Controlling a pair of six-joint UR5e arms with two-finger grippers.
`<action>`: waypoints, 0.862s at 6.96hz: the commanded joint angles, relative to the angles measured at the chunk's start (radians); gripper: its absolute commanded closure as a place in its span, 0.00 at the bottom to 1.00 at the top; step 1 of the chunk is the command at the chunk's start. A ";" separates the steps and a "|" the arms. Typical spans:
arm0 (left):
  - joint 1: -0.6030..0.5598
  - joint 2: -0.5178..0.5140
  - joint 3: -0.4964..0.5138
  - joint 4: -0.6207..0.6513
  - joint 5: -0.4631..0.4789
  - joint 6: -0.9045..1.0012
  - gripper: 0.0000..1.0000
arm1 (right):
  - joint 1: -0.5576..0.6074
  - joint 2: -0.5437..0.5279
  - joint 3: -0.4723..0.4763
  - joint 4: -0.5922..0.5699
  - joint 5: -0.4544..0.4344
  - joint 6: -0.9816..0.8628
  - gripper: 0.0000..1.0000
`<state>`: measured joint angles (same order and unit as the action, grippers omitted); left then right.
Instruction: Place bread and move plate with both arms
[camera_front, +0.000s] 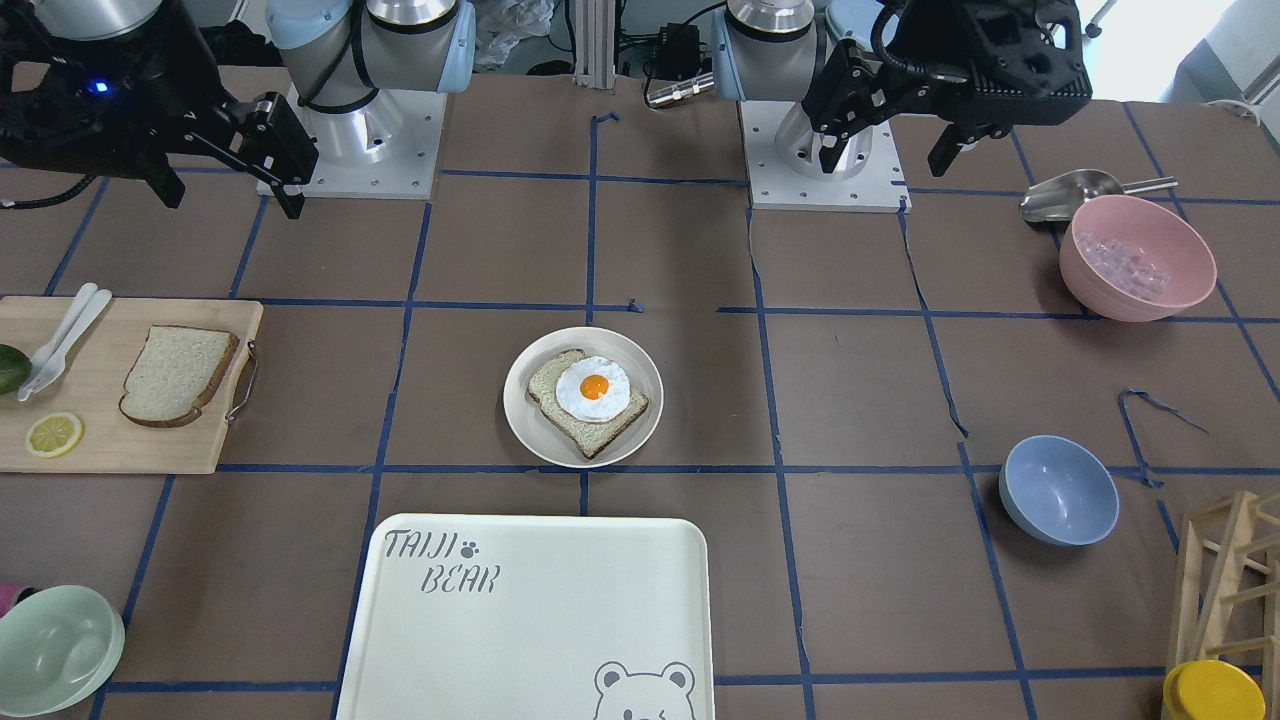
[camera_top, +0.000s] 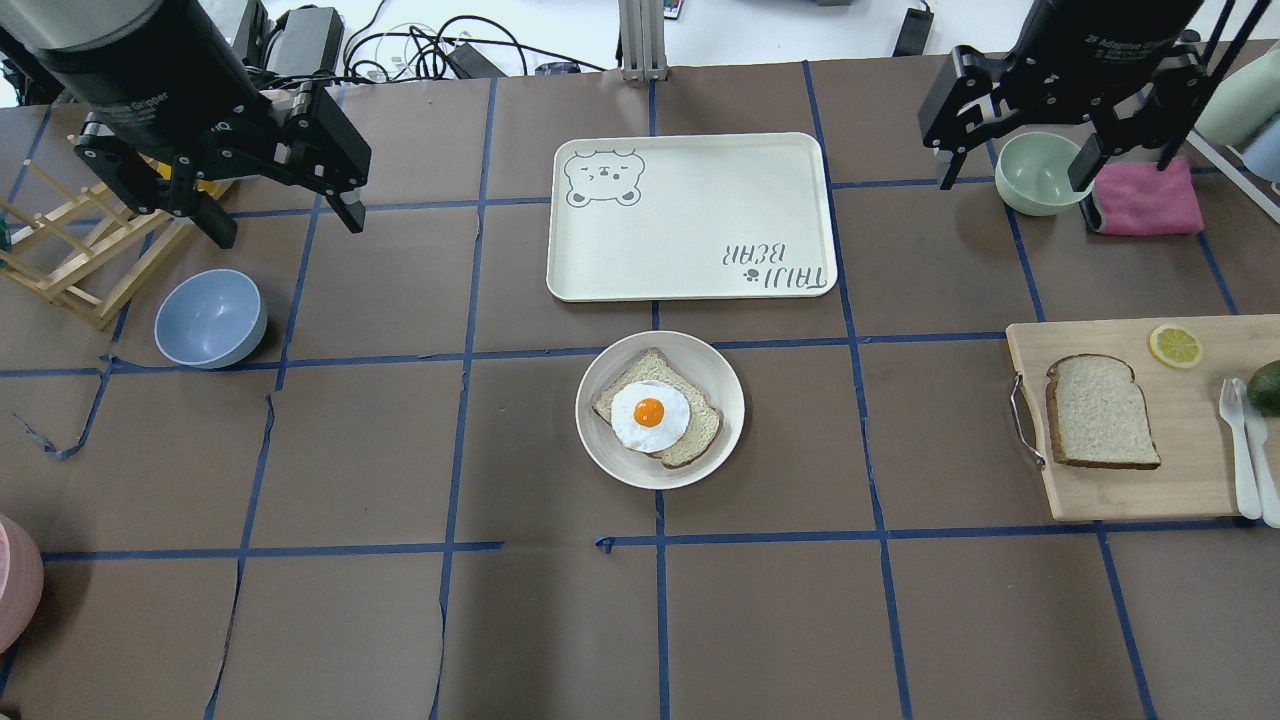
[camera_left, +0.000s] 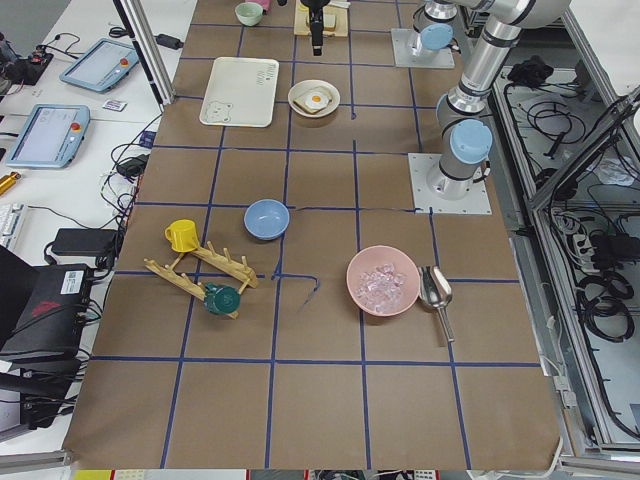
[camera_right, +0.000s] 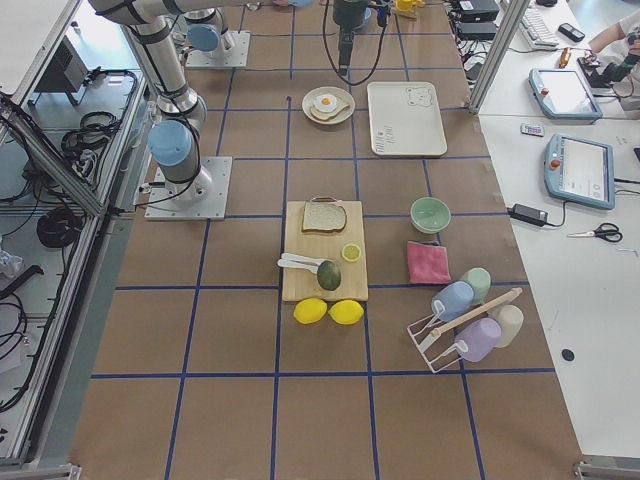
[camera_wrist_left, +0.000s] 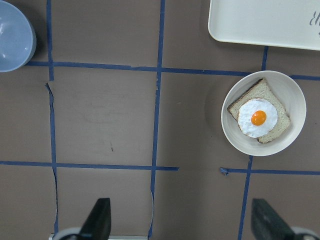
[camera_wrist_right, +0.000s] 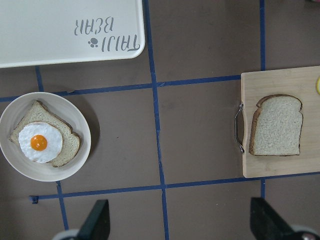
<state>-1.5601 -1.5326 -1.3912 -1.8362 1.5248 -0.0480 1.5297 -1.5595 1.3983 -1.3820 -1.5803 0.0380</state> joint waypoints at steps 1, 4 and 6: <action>0.000 -0.001 0.000 0.000 0.002 0.000 0.00 | 0.004 -0.002 0.001 -0.041 0.005 -0.001 0.00; 0.000 -0.024 -0.005 0.120 0.000 0.002 0.00 | 0.015 -0.001 0.002 -0.043 0.014 -0.001 0.00; 0.000 -0.020 -0.037 0.187 0.000 0.000 0.00 | 0.043 0.003 0.002 -0.035 0.011 -0.001 0.00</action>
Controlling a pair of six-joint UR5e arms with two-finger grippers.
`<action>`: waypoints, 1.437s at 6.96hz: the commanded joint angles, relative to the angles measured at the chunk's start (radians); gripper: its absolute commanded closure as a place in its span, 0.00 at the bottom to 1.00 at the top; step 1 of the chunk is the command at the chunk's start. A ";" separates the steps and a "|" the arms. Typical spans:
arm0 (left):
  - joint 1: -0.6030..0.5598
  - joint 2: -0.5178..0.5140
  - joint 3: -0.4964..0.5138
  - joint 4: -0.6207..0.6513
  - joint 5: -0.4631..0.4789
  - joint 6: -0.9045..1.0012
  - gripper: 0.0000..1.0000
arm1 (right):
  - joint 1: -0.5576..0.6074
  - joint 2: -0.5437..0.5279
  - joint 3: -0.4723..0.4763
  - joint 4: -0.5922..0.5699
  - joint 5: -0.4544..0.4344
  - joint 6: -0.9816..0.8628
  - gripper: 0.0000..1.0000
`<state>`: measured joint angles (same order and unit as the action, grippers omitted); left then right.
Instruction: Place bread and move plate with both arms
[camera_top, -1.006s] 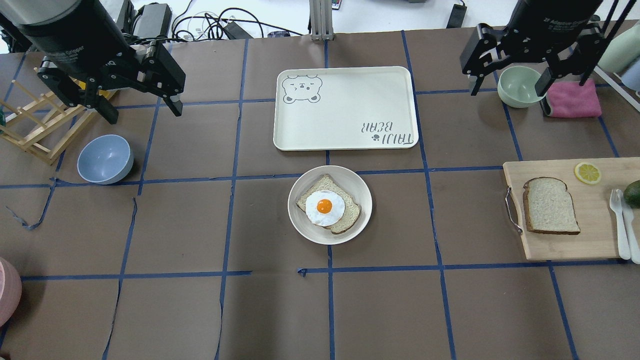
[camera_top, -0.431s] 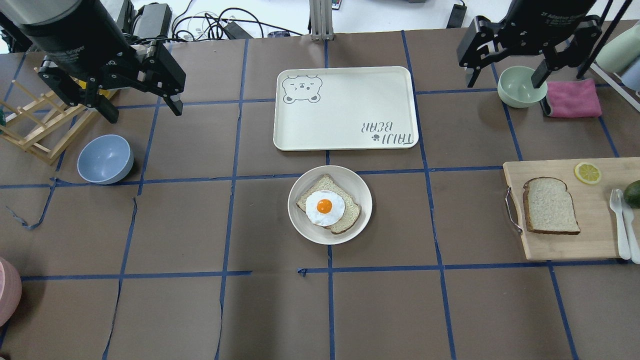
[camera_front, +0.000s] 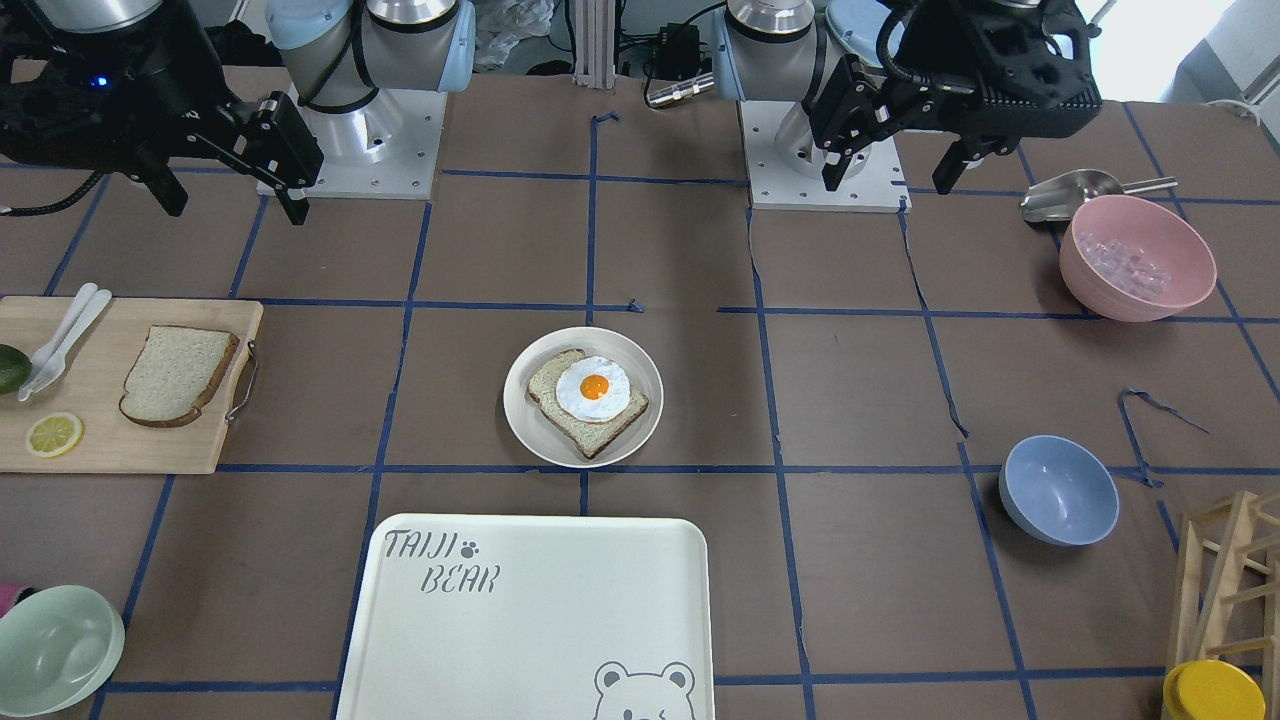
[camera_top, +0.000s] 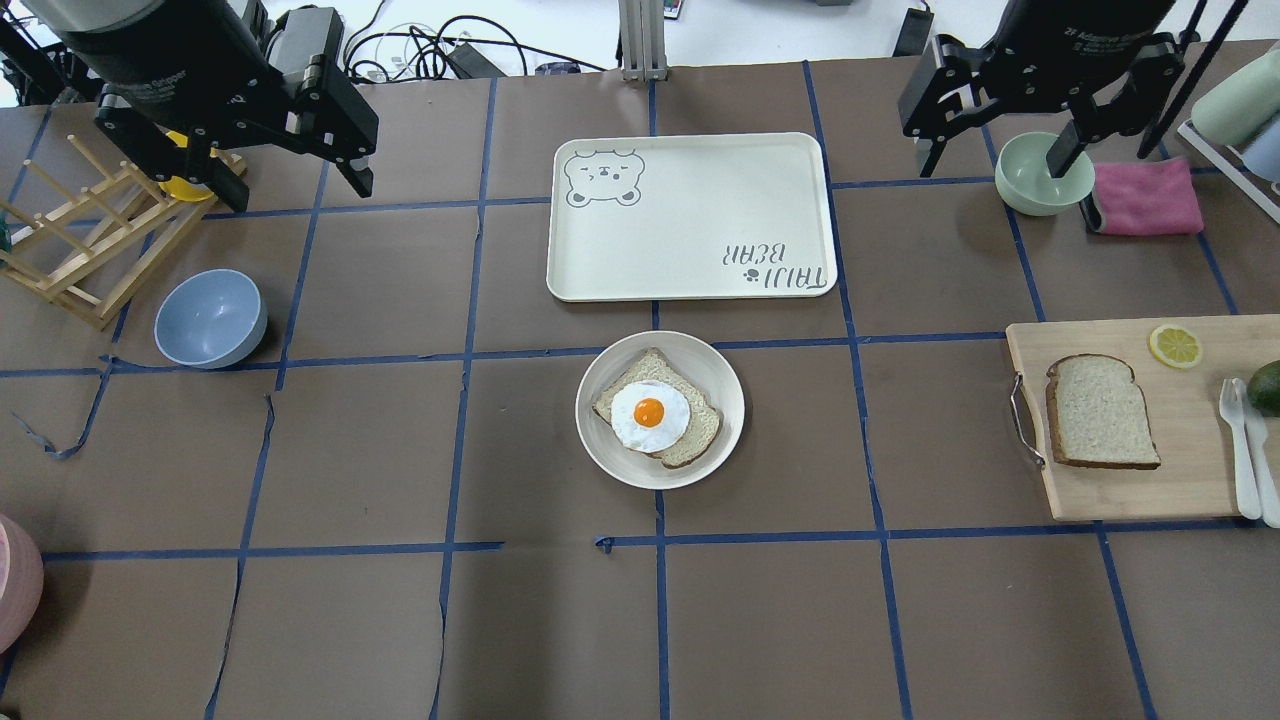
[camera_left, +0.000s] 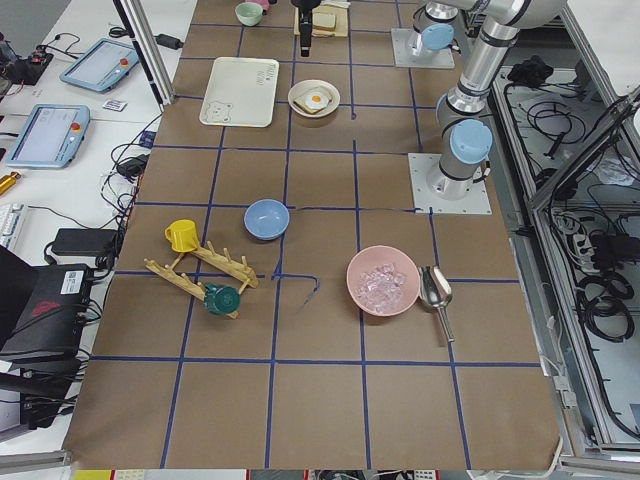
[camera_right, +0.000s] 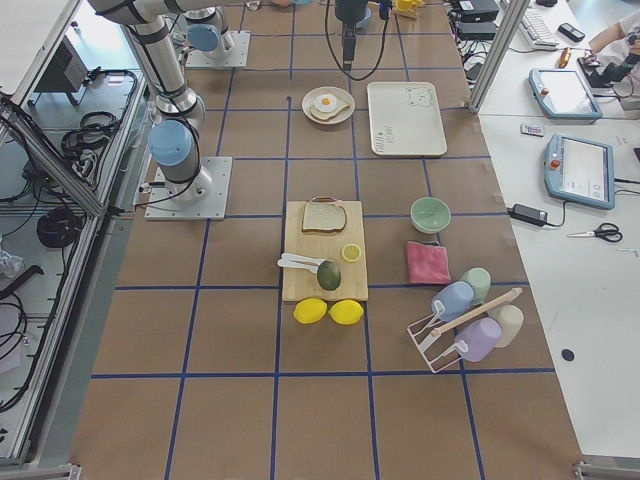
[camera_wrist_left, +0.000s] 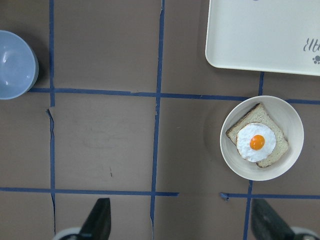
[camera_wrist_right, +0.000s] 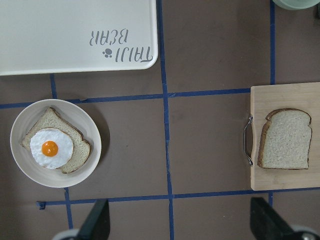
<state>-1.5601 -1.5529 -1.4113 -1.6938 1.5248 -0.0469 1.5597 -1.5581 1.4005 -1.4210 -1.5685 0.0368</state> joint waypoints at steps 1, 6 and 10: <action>0.002 0.000 -0.017 0.048 0.000 0.001 0.00 | 0.013 0.001 0.000 0.004 -0.001 0.000 0.00; 0.008 0.039 -0.072 0.048 -0.005 -0.001 0.00 | 0.013 0.001 0.006 0.004 -0.016 0.003 0.00; 0.008 0.039 -0.072 0.048 -0.005 -0.001 0.00 | 0.000 0.006 0.032 0.001 -0.137 0.018 0.00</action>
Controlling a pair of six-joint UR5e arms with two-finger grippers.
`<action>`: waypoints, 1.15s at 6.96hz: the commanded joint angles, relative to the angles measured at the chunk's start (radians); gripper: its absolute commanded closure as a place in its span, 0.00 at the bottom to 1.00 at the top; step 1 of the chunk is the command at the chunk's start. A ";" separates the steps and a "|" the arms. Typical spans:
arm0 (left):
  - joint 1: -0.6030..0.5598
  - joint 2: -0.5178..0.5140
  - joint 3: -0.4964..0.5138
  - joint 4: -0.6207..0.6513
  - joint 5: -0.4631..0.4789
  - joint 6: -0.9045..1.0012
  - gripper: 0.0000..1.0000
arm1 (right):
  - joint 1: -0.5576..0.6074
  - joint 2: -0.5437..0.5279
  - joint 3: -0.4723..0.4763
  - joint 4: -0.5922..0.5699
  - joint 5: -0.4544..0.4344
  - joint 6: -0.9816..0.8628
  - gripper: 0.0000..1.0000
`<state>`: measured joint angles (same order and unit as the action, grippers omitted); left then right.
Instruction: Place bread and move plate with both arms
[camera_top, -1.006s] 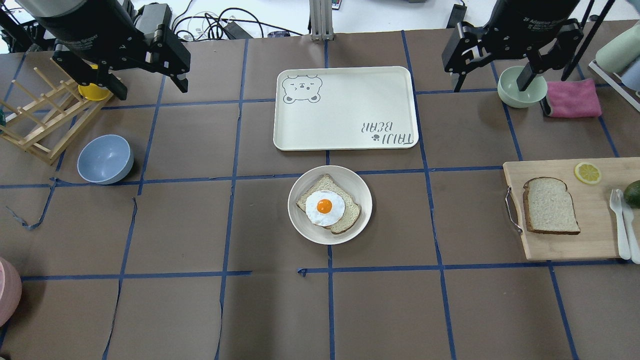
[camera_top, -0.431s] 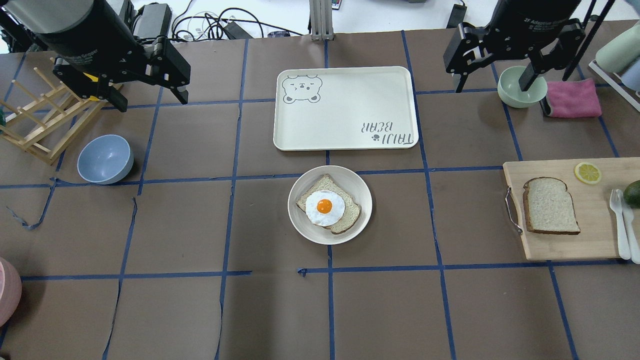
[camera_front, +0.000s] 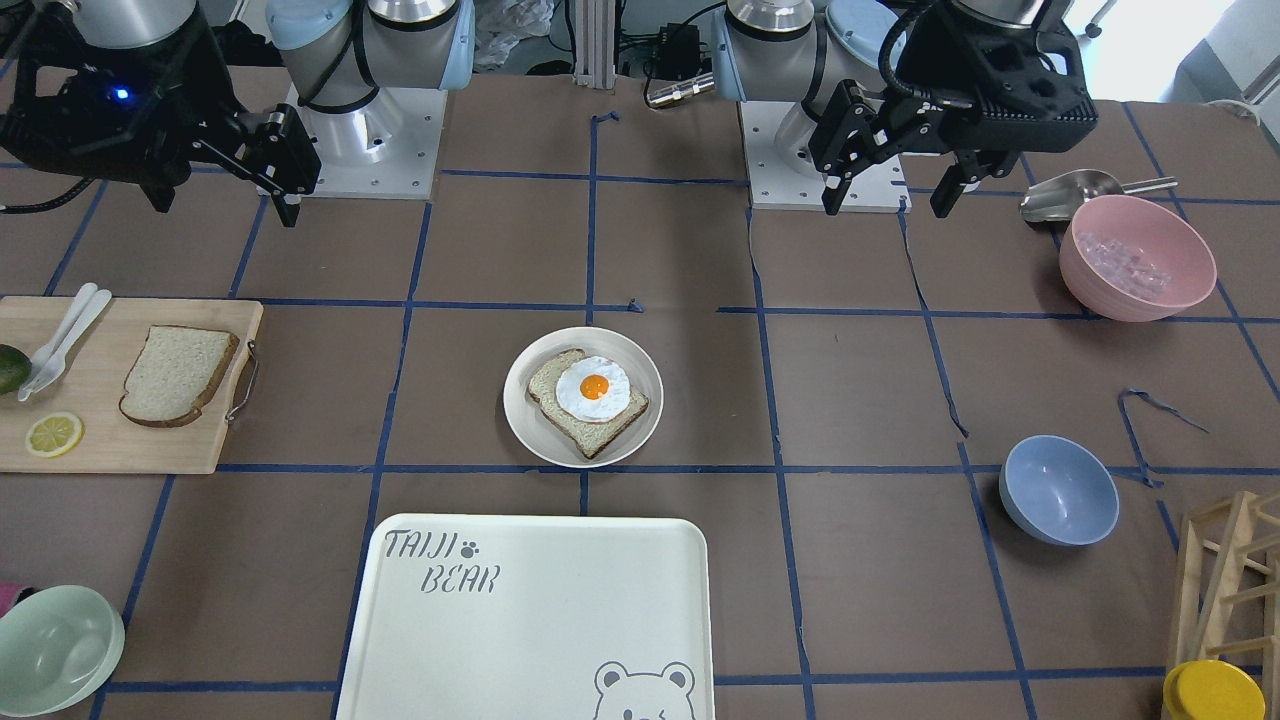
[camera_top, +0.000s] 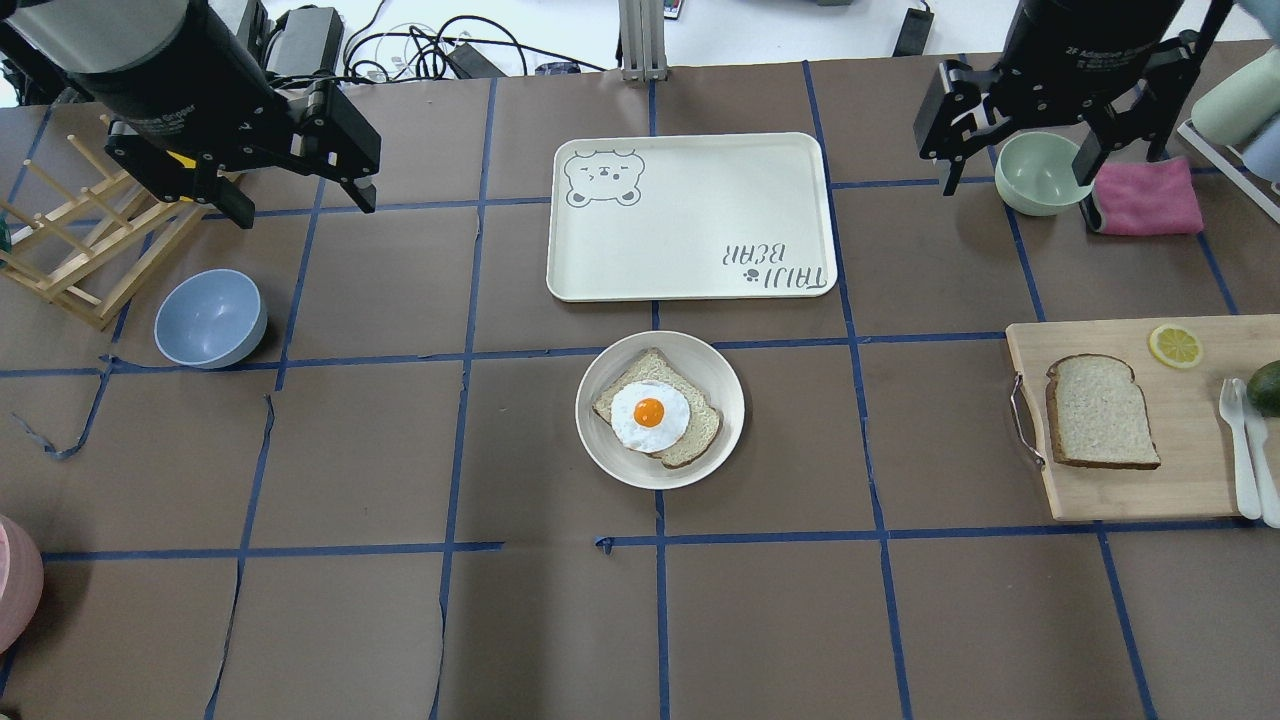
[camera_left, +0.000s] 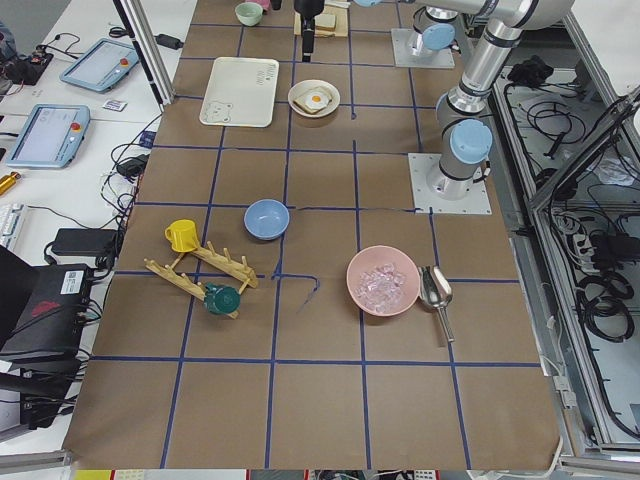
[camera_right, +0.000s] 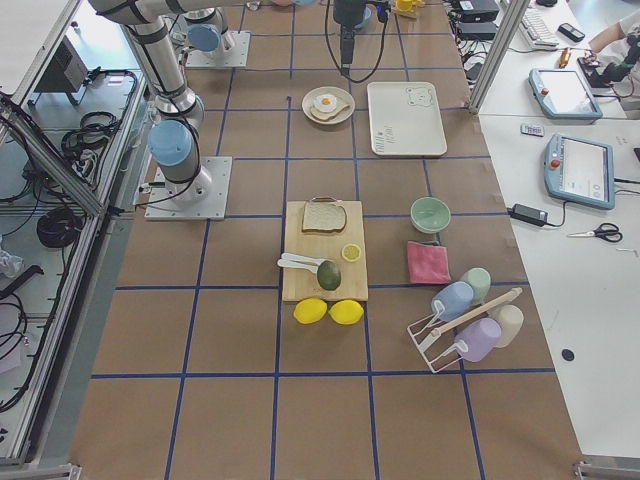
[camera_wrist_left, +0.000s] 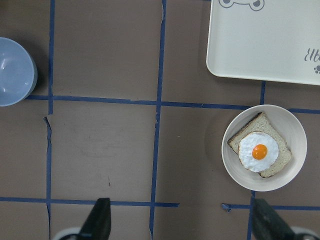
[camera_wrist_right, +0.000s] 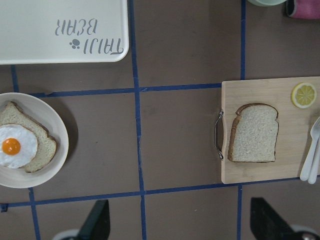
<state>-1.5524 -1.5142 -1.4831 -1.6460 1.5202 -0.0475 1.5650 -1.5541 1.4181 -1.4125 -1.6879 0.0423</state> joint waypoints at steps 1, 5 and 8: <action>0.000 0.000 0.000 0.000 0.000 0.000 0.00 | -0.006 0.034 0.033 -0.005 -0.010 0.013 0.00; 0.000 0.000 -0.002 0.000 0.000 0.002 0.00 | -0.216 0.088 0.172 -0.129 0.045 0.013 0.05; 0.000 0.000 -0.002 0.000 0.000 0.002 0.00 | -0.301 0.217 0.237 -0.250 0.050 0.013 0.18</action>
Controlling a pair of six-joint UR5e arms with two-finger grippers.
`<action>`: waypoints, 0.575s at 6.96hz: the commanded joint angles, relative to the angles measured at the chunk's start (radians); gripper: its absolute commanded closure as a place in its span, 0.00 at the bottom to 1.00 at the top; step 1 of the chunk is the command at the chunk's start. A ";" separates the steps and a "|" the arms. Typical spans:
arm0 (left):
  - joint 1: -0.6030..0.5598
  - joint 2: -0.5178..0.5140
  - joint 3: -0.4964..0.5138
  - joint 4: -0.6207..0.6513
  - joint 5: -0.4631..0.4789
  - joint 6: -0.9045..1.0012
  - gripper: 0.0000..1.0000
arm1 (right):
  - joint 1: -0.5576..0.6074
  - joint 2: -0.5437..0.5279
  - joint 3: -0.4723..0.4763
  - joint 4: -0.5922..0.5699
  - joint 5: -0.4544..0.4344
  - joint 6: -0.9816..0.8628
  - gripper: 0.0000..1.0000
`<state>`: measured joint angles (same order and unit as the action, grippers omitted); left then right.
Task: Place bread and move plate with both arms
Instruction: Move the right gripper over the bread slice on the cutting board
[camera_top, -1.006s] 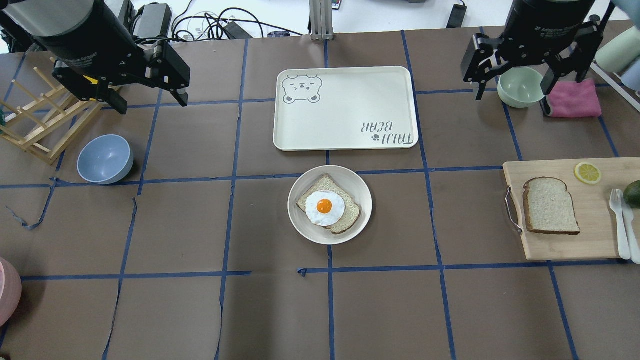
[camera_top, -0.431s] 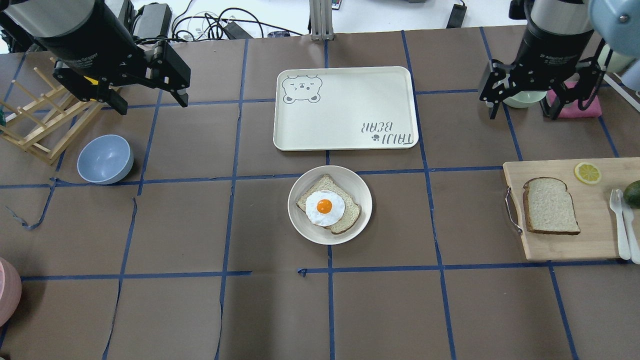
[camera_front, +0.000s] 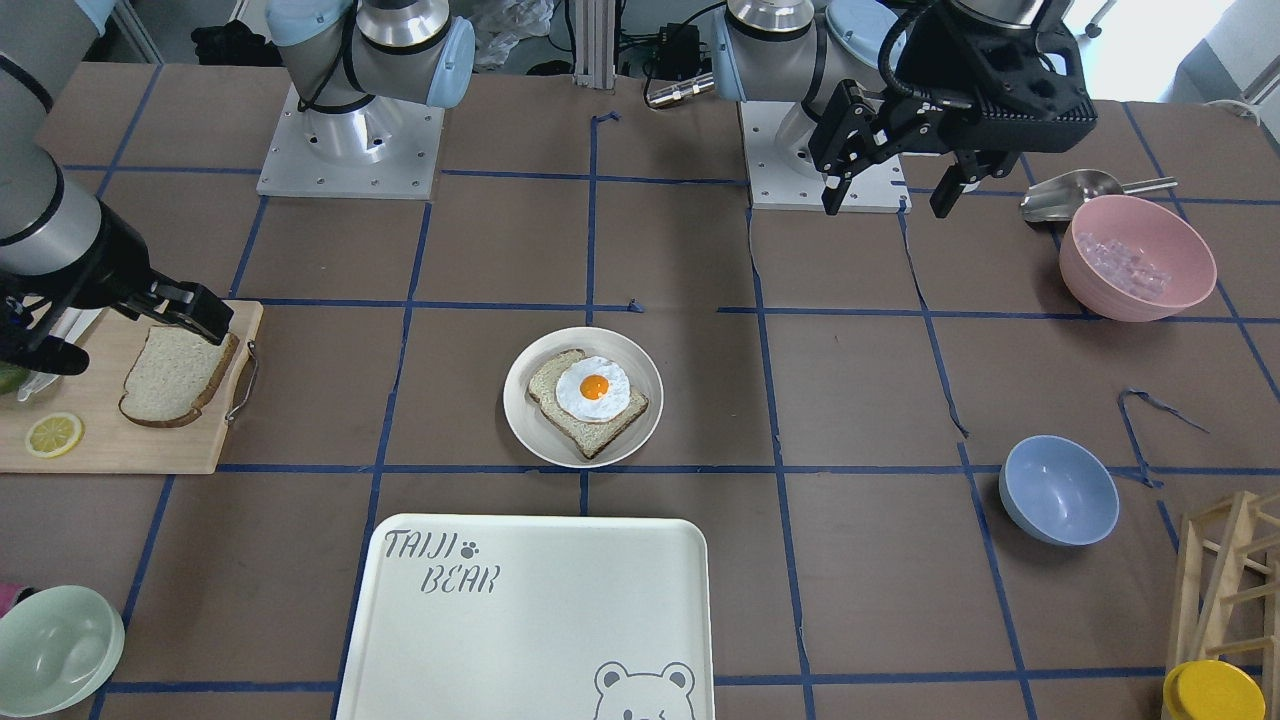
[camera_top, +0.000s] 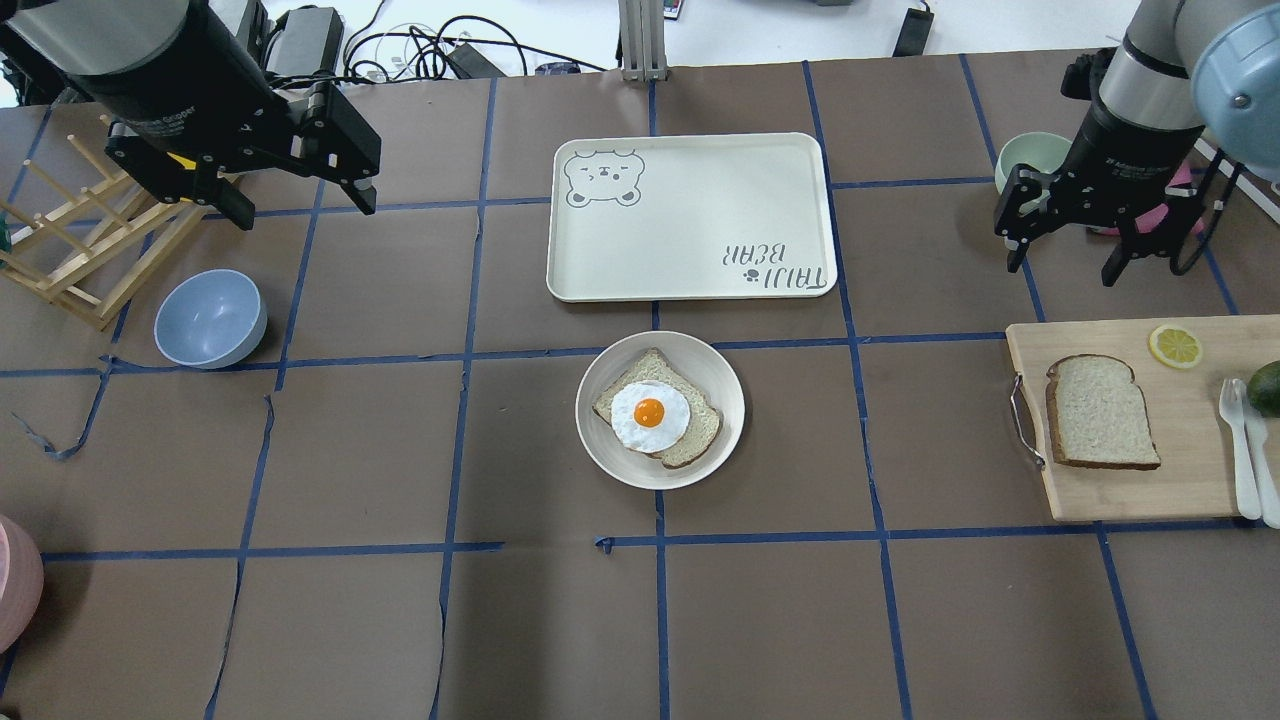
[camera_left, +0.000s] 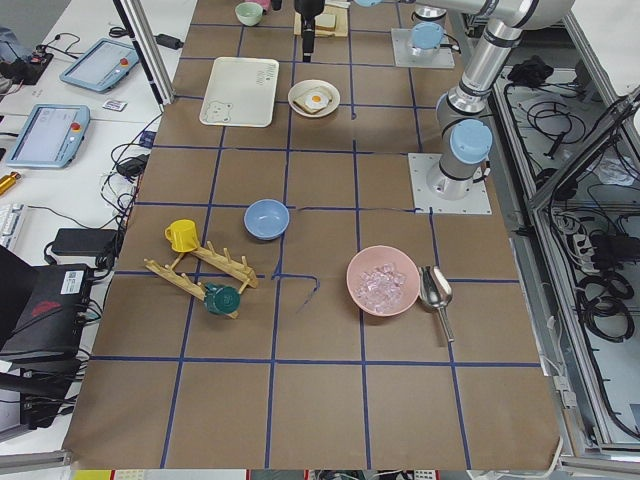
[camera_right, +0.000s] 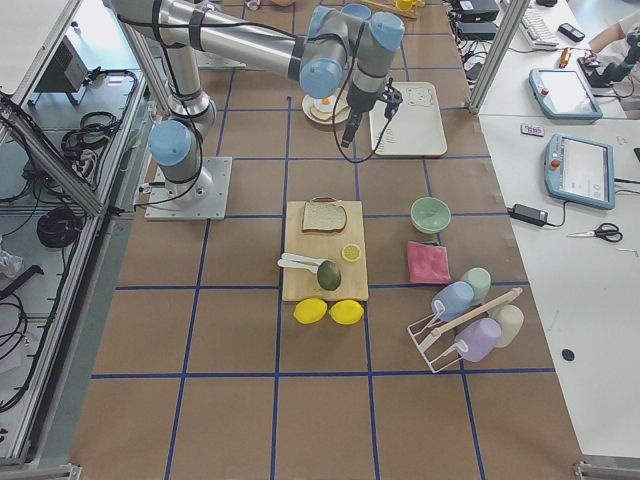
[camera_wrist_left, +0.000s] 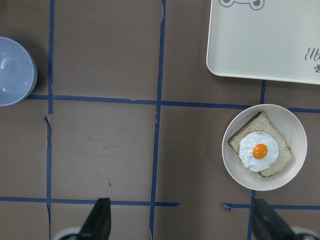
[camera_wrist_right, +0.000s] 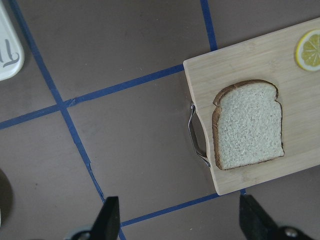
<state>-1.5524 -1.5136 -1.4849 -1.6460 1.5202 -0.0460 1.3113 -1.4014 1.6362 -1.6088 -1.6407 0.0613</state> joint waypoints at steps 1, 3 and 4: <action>0.000 0.000 0.000 0.000 0.000 0.000 0.00 | -0.081 0.112 0.019 -0.077 -0.001 -0.009 0.18; 0.000 0.000 0.000 0.000 0.000 0.000 0.00 | -0.086 0.166 0.021 -0.137 -0.025 -0.006 0.19; 0.000 0.000 0.000 0.000 0.000 0.000 0.00 | -0.086 0.189 0.021 -0.149 -0.036 0.006 0.22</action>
<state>-1.5524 -1.5140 -1.4849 -1.6460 1.5202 -0.0460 1.2285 -1.2441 1.6561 -1.7383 -1.6637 0.0574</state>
